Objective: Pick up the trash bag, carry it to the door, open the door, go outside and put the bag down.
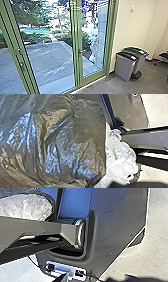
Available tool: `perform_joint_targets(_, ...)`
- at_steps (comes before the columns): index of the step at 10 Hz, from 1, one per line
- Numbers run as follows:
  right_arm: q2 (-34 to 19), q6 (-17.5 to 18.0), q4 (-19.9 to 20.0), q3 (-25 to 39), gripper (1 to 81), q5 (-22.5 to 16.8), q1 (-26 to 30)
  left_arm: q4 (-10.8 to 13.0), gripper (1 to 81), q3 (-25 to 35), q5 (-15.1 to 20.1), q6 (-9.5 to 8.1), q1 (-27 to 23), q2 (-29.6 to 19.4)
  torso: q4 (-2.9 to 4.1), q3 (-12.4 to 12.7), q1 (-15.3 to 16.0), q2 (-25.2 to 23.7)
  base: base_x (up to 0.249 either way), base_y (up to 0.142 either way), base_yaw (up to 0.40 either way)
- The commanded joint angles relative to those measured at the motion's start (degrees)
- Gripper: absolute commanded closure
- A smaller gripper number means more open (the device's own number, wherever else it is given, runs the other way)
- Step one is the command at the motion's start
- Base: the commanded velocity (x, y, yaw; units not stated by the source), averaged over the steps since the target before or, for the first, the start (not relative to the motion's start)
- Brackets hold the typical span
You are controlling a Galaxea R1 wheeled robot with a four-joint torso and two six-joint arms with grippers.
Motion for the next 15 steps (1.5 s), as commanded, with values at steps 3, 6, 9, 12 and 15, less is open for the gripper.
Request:
perform_joint_targets(3,0.3,-0.2,-0.3,0.0,1.0,-4.0,2.6,0.4,81.1,0.3,3.6,0.31,-3.1,0.1,0.0,0.0,0.0,0.0,0.146,-0.042,0.0)
perform_joint_targets(6,0.4,-0.2,-0.3,0.0,1.0,-4.0,2.6,0.4,81.1,0.3,3.6,0.31,-3.1,0.1,0.0,0.0,0.0,0.0,0.143,0.0,0.0)
perform_joint_targets(9,0.4,-0.2,-0.3,0.0,1.0,-4.0,2.5,0.4,81.1,0.3,3.6,0.31,-3.1,0.1,0.0,0.0,0.0,0.0,0.143,0.0,0.0)
perform_joint_targets(12,0.4,-0.2,-0.3,-0.1,1.0,-4.0,2.3,0.4,81.1,0.3,3.6,0.31,-3.1,0.0,0.0,0.0,0.0,0.0,0.142,0.0,0.0)
perform_joint_targets(15,0.5,-0.2,-0.3,-0.1,1.0,-4.0,2.1,0.4,81.1,0.3,3.6,0.22,-3.1,-0.2,0.0,0.0,0.0,0.0,0.142,0.0,0.0)
